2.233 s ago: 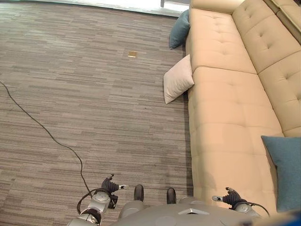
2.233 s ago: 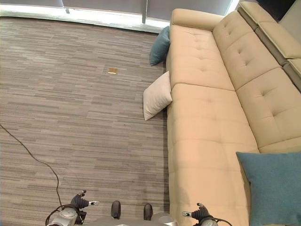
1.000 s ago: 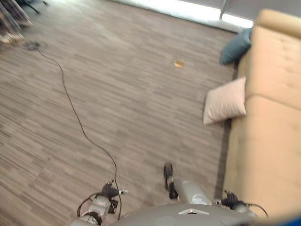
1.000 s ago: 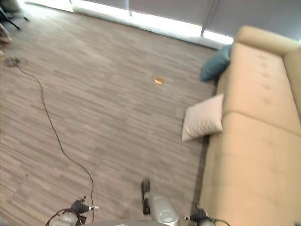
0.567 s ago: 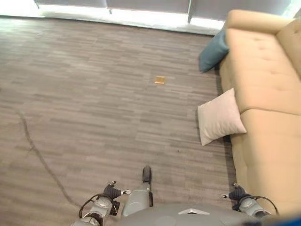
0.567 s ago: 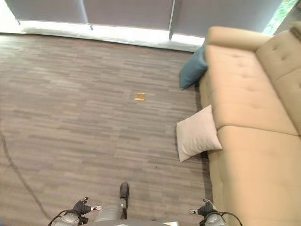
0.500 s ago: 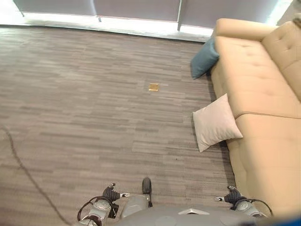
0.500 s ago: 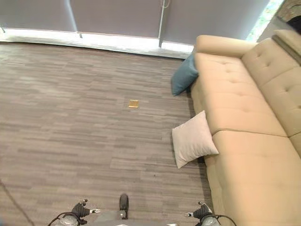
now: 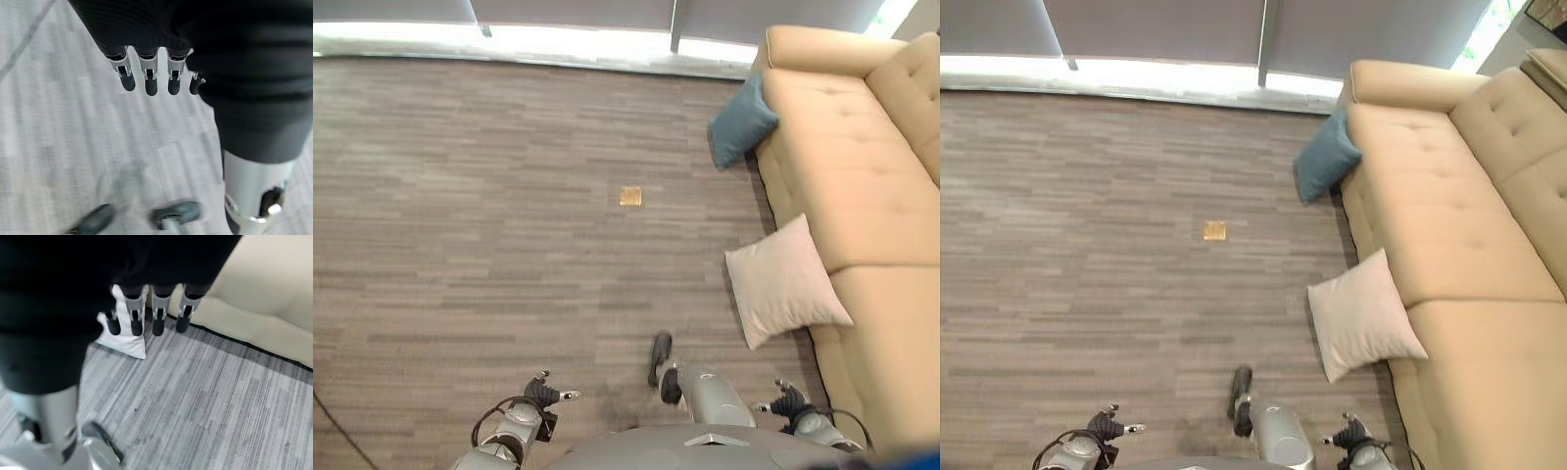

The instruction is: Pick up all the scattered cushions and arrange them neatly on the sofa.

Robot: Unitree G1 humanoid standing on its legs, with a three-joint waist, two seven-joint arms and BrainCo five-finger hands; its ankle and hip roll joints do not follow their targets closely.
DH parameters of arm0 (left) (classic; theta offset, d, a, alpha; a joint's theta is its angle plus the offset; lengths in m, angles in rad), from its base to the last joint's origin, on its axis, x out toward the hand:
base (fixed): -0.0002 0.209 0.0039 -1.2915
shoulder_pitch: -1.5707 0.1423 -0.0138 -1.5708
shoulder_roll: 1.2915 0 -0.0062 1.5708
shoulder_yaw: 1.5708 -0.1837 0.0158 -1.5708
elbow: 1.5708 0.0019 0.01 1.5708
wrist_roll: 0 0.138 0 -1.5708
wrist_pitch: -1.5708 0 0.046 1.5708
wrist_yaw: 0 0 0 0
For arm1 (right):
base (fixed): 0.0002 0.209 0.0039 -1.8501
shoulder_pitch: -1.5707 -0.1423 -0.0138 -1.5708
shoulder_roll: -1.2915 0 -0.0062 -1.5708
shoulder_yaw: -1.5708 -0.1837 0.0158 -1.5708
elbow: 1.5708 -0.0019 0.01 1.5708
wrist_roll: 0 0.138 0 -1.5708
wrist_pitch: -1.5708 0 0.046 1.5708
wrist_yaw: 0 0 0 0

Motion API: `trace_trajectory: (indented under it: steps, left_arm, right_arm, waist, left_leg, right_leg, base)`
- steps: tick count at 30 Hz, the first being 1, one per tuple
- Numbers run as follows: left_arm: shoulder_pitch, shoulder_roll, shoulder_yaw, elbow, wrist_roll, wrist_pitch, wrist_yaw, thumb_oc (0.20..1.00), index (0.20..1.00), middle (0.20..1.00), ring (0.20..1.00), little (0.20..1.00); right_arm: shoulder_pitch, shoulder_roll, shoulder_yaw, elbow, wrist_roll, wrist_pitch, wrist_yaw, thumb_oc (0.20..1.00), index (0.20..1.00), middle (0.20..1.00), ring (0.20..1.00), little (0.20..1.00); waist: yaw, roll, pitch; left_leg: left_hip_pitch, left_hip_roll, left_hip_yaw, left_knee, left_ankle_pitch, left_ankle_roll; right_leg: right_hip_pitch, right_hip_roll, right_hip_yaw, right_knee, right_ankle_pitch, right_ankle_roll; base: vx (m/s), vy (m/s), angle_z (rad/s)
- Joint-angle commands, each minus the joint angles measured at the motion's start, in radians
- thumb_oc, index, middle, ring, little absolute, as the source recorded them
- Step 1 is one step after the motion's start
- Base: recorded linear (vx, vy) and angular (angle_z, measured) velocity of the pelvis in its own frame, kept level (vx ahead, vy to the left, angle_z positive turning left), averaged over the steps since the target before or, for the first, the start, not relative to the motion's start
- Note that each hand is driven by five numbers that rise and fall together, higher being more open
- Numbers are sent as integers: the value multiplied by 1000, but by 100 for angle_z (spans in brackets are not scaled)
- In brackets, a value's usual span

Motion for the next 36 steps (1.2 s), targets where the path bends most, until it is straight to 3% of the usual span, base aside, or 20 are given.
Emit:
trace_trajectory:
  steps: [1, 3, 5, 6, 9, 10, 15, 18, 19, 23, 31, 36]
  left_arm:
    - [-24, 27, 0, -12, 23, -21, -6, 1000, 1000, 1000, 1000, 1000]
    - [-28, 24, -5, -14, 17, -21, -5, 1000, 1000, 1000, 1000, 1000]
    - [-31, 20, -10, -17, 12, -21, -6, 1000, 1000, 1000, 1000, 1000]
    - [-35, 20, -13, -22, 7, -22, -6, 1000, 1000, 1000, 1000, 1000]
    - [-49, 21, -18, -24, -8, -26, -3, 1000, 1000, 1000, 1000, 1000]
    - [-54, 13, -27, -9, 1, -27, -11, 1000, 1000, 1000, 1000, 1000]
    - [-36, 24, -12, 6, 18, -22, -10, 1000, 1000, 1000, 1000, 1000]
    - [-30, 27, -8, 8, 20, -24, -8, 1000, 1000, 1000, 1000, 1000]
    - [-44, -33, 48, -28, -44, 1, 100, 1000, 1000, 1000, 1000, 1000]
    - [-24, -14, 123, -56, -147, -8, 96, 1000, 1000, 1000, 1000, 1000]
    - [-29, -21, 71, -41, -70, 6, 86, 1000, 1000, 1000, 1000, 1000]
    - [-38, -24, 51, -28, -47, 14, 76, 1000, 1000, 1000, 1000, 1000]
  right_arm:
    - [-65, -63, 21, 12, -15, -7, -18, 1000, 1000, 1000, 1000, 1000]
    - [-66, -67, 18, 17, -4, -6, -17, 1000, 1000, 1000, 1000, 1000]
    - [-69, -70, 19, 16, 4, -5, -18, 1000, 1000, 1000, 1000, 1000]
    - [-70, -71, 20, 18, 6, -6, -19, 1000, 1000, 1000, 1000, 1000]
    - [-77, -72, 19, 24, 12, -7, -23, 1000, 1000, 1000, 1000, 1000]
    - [-72, -68, 9, 37, 13, -4, -19, 1000, 1000, 1000, 1000, 1000]
    - [-71, -48, -6, 47, 19, 3, -20, 1000, 1000, 1000, 1000, 1000]
    - [-68, -47, -19, 46, 31, 2, -22, 1000, 1000, 1000, 1000, 1000]
    - [-112, -54, -54, -38, 90, -37, -82, 1000, 1000, 1000, 1000, 1000]
    - [-106, -81, -37, -107, 48, -19, -75, 1000, 1000, 1000, 1000, 1000]
    - [-67, -59, -65, -35, 50, -11, -85, 1000, 1000, 1000, 1000, 1000]
    - [-54, -63, -90, -4, 84, -10, -81, 1000, 1000, 1000, 1000, 1000]
  waist:
    - [1, -22, 2]
    - [7, -35, 5]
    - [17, -49, 8]
    - [27, -60, 7]
    - [50, -55, 18]
    - [49, -37, 14]
    - [45, -13, -15]
    - [43, -6, -25]
    - [88, 34, 31]
    - [67, 37, 26]
    - [25, 49, 5]
    - [1, 41, -3]
  left_leg:
    - [-146, 94, -25, 223, 37, -24]
    - [-207, 93, -37, 301, 60, -31]
    - [-251, 100, -42, 279, 22, -14]
    - [-266, 99, -67, 209, -19, 0]
    - [-317, 104, -158, 67, 56, -10]
    - [-291, 110, -177, -6, 75, -7]
    - [-216, 90, -116, -119, 103, 27]
    - [-195, 88, -93, -143, 106, 32]
    - [-283, 184, -63, -155, 193, -50]
    - [-258, 184, -41, -155, 189, -46]
    - [-222, 191, -17, -155, 175, -43]
    - [-200, 193, -9, -151, 169, -31]
  right_leg:
    - [137, -18, 83, -132, -21, 180]
    - [158, -17, 118, -146, -35, 170]
    - [183, -24, 153, -156, -45, 176]
    - [199, -32, 184, -164, -55, 186]
    - [221, -23, 233, -158, -70, 190]
    - [235, -18, 246, -146, -83, 195]
    - [217, -32, 289, -144, -52, 222]
    - [222, -36, 297, -155, -43, 230]
    - [238, -59, 100, -214, -79, 230]
    - [257, -60, 114, -214, -88, 219]
    - [278, -54, 150, -214, -98, 215]
    - [282, -34, 210, -214, -101, 205]
  base:
    - [149, -63, -26]
    - [139, -3, -77]
    - [182, 50, -83]
    - [166, 73, -100]
    - [173, 113, -95]
    - [168, 233, -108]
    - [99, 169, -63]
    - [46, 69, -20]
    - [14, 35, 0]
    - [-15, -17, -15]
    - [13, -37, -5]
    - [-26, -62, -28]
